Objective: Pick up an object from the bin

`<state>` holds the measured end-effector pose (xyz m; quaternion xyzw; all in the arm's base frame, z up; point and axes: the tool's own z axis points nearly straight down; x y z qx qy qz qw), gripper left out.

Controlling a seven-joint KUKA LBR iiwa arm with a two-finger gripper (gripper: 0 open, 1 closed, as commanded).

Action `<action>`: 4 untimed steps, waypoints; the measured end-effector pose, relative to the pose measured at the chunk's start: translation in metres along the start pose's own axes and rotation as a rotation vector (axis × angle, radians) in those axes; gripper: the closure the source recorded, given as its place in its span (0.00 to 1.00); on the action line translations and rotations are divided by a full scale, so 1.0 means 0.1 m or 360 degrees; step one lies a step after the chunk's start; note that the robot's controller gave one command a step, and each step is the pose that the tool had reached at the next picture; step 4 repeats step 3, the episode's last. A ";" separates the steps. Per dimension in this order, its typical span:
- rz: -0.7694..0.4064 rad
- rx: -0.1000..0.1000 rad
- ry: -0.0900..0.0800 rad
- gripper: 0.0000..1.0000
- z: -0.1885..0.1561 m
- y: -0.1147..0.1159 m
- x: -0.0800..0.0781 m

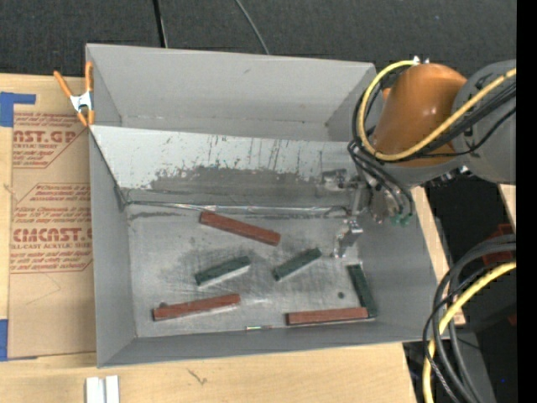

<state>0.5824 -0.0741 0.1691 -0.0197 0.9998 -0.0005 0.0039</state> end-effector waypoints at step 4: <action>-0.0156 -0.0003 0.0008 1.00 -0.44 0.48 0.31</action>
Offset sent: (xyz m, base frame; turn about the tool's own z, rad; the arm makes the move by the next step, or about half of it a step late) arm 0.0000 0.0000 0.0000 0.0000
